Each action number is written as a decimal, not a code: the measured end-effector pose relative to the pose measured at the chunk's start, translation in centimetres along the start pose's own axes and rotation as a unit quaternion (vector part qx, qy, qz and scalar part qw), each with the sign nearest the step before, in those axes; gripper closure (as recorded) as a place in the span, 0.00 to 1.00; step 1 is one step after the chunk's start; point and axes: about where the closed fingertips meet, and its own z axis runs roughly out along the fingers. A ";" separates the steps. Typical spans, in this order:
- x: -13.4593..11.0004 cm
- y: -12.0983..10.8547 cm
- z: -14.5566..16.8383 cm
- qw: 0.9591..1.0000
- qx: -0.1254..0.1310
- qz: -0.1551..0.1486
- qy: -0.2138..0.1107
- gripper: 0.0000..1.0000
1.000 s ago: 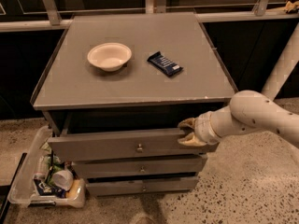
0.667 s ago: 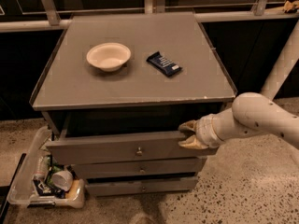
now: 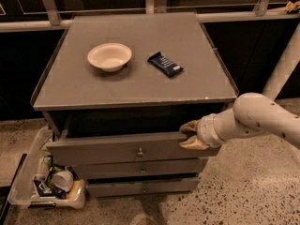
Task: Open top drawer
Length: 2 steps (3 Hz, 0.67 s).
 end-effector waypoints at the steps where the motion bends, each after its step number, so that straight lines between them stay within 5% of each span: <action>1: 0.0 0.0 0.0 1.000 0.000 0.000 0.000 0.12; 2: 1.3 2.3 0.4 0.999 -0.028 0.009 -0.027 0.14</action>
Offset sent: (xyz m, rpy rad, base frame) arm -0.0542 -0.0202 -0.0416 0.1452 0.1342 0.0817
